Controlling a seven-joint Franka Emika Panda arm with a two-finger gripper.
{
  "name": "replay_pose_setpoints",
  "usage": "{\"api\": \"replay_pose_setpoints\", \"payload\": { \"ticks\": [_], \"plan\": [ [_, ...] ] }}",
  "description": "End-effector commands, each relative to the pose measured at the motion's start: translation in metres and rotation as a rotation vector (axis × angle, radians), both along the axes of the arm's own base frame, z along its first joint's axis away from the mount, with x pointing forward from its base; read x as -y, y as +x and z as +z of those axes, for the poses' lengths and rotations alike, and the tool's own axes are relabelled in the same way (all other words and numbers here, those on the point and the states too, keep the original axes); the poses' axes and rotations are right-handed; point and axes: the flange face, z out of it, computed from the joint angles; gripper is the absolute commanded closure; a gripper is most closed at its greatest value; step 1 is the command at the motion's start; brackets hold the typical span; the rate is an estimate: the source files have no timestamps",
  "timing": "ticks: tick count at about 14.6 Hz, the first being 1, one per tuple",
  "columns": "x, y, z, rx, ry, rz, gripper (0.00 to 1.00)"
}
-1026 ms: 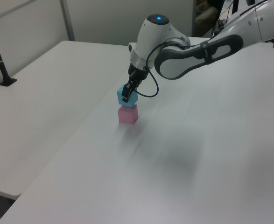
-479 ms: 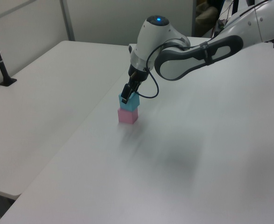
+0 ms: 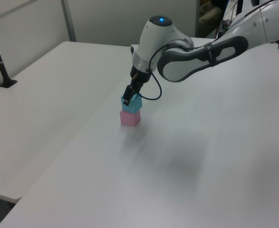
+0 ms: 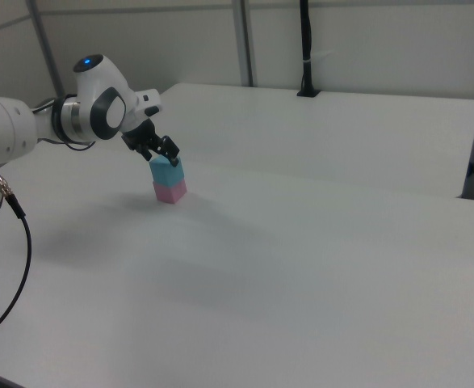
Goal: Put blue cube on pink cube
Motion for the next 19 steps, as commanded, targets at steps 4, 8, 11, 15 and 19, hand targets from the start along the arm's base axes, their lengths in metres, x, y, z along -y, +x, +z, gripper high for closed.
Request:
{"api": "replay_pose_setpoints", "payload": {
  "ticks": [4,8,11,15,19],
  "plan": [
    [0.092,-0.046,0.126,-0.176,0.017,-0.099,0.0],
    [0.144,-0.101,0.161,-0.332,0.001,-0.117,0.0],
    [0.184,-0.138,0.186,-0.351,0.001,-0.054,0.0],
    [0.192,-0.188,0.203,-0.418,0.005,-0.048,0.0],
    [0.196,-0.185,0.186,-0.443,0.005,-0.054,0.0]
  ]
}}
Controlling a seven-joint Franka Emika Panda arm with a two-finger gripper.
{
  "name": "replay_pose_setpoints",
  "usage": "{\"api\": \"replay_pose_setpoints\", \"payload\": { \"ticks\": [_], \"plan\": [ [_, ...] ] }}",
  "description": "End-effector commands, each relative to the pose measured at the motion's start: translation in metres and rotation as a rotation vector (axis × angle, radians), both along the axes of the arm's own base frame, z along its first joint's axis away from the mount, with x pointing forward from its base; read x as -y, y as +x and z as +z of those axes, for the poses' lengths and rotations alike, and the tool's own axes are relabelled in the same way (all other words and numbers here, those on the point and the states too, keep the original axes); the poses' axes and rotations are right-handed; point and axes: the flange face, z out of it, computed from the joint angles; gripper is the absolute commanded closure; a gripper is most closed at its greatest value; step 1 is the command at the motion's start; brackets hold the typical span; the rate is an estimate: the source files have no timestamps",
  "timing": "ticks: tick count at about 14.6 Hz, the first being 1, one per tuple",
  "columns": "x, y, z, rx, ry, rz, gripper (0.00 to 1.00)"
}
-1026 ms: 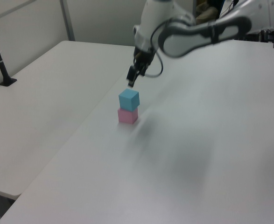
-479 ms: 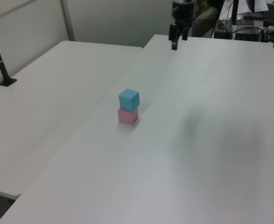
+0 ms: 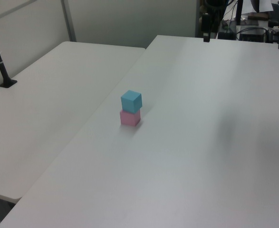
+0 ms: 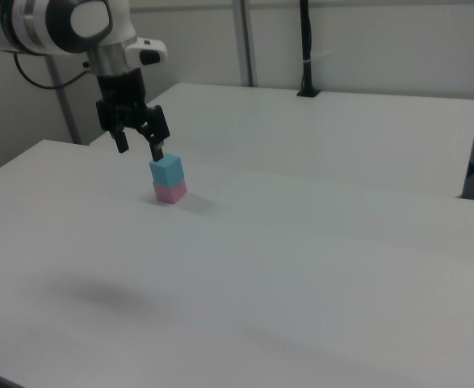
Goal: Put blue cube on pink cube
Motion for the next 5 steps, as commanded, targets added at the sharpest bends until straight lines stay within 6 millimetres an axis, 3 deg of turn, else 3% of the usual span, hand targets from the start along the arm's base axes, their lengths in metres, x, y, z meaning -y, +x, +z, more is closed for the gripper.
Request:
{"api": "replay_pose_setpoints", "payload": {
  "ticks": [1,5],
  "plan": [
    [0.001,-0.002,-0.012,0.005,-0.005,0.016,0.0],
    [0.003,0.0,-0.024,-0.015,-0.007,0.014,0.0]
  ]
}}
